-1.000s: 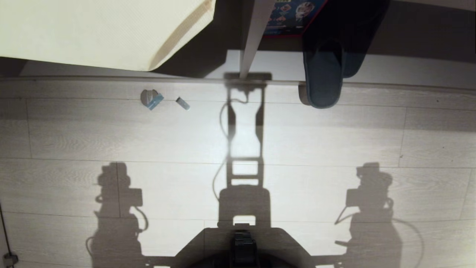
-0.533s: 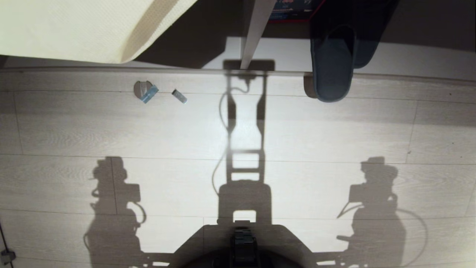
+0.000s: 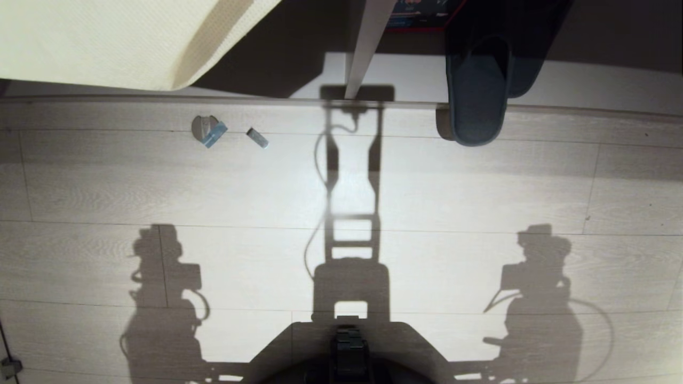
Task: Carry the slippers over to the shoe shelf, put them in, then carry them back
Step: Pick up the slippers in the shoe cabinet
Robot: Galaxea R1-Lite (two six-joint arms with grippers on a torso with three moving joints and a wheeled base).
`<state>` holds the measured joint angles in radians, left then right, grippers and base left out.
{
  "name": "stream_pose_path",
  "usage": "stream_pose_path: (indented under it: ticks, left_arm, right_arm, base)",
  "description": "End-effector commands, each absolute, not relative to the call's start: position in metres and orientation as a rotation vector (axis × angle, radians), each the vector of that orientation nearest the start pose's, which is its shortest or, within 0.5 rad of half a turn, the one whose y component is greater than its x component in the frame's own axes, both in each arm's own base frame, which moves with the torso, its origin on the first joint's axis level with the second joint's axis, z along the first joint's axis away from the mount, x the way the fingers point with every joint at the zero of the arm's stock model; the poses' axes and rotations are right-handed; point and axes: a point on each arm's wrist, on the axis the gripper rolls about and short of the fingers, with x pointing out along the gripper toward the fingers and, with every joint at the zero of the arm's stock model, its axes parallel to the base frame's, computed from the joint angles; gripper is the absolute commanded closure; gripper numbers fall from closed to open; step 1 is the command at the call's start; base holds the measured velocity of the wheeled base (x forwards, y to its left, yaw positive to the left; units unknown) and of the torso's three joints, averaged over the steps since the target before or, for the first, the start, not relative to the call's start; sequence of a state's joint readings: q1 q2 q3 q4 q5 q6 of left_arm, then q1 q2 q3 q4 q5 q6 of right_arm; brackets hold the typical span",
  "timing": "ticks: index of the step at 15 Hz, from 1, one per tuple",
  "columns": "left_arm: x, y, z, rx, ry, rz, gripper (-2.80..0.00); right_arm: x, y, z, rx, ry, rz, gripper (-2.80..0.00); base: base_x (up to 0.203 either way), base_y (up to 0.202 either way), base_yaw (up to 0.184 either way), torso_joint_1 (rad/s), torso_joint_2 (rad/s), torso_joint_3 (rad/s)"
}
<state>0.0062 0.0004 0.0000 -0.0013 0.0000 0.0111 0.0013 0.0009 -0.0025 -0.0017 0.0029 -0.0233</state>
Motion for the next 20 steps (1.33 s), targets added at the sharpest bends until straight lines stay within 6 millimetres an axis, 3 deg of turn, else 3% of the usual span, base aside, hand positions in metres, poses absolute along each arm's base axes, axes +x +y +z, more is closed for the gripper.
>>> stream_pose_path:
  ticks: [1, 4, 6, 9, 13, 17, 18, 20]
  left_arm:
    - [-0.023, 0.0, 0.076, 0.012, -0.001, 0.007, 0.0]
    - [-0.023, 0.0, 0.076, 0.011, -0.001, 0.006, 0.0]
    - [-0.023, 0.0, 0.076, 0.014, -0.002, 0.003, 0.0]
    - [-0.023, 0.0, 0.076, 0.015, -0.001, 0.004, 0.0]
    - [-0.023, 0.0, 0.076, 0.015, -0.002, 0.004, 0.0]
    - [-0.023, 0.0, 0.076, 0.014, -0.002, 0.005, 0.0]
    - [-0.023, 0.0, 0.076, 0.014, -0.002, 0.003, 0.0]
    - [-0.023, 0.0, 0.076, 0.014, -0.001, 0.006, 0.0]
  right_arm:
    - [-0.025, 0.0, 0.084, -0.024, -0.026, 0.009, 0.0]
    - [-0.021, 0.0, 0.128, -0.023, -0.025, 0.01, 0.0]
    - [-0.006, 0.0, 0.157, -0.051, 0.012, 0.023, 0.0]
    - [0.035, 0.002, 0.189, -0.084, 0.036, 0.096, 0.0]
    - [0.098, 0.007, 0.216, -0.167, 0.051, 0.276, 0.0]
    - [0.146, 0.011, 0.242, -0.214, -0.071, 0.339, 0.0]
    - [0.151, 0.014, 0.248, -0.225, -0.106, 0.356, -2.8]
    - [0.16, 0.015, 0.256, -0.245, -0.118, 0.33, -2.8]
  base:
    - [0.0, 0.0, 0.0, 0.0, 0.0, 0.0]
    - [0.0, 0.0, 0.0, 0.0, 0.0, 0.0]
    - [0.0, 0.0, 0.0, 0.0, 0.0, 0.0]
    - [0.0, 0.0, 0.0, 0.0, 0.0, 0.0]
    - [0.0, 0.0, 0.0, 0.0, 0.0, 0.0]
    - [0.0, 0.0, 0.0, 0.0, 0.0, 0.0]
    - [0.0, 0.0, 0.0, 0.0, 0.0, 0.0]
    - [0.0, 0.0, 0.0, 0.0, 0.0, 0.0]
